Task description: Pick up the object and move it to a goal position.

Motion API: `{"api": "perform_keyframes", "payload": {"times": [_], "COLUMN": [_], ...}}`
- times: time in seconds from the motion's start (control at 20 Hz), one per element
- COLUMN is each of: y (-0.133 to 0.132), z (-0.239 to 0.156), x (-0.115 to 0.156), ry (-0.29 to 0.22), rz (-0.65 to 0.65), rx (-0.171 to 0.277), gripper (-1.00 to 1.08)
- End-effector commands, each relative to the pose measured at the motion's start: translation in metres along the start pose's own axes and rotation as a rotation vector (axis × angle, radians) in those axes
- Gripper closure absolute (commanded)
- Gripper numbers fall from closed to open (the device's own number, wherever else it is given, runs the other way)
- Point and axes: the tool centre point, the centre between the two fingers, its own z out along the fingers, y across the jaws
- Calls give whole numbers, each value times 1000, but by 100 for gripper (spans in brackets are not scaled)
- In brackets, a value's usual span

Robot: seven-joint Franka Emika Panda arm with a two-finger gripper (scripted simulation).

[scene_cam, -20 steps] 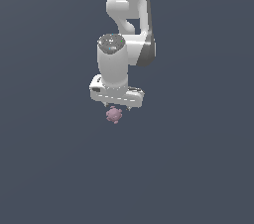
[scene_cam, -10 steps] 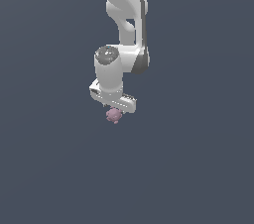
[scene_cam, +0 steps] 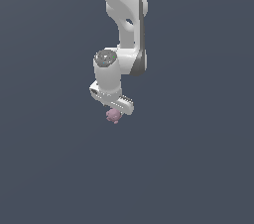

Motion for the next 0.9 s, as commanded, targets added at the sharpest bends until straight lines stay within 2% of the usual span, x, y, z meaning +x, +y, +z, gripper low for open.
{"api": "perform_keyframes", "payload": {"times": [0.0,0.55,0.8,0.85], "y": [0,1,0,0], "z": [1,44,51,51], "x": [0,-1,0,0], "ry": [0,1,1,1], "rz": [0,5,6,6], "rx": [0,0,0,0], "gripper": [-92,-92,-92,108]}}
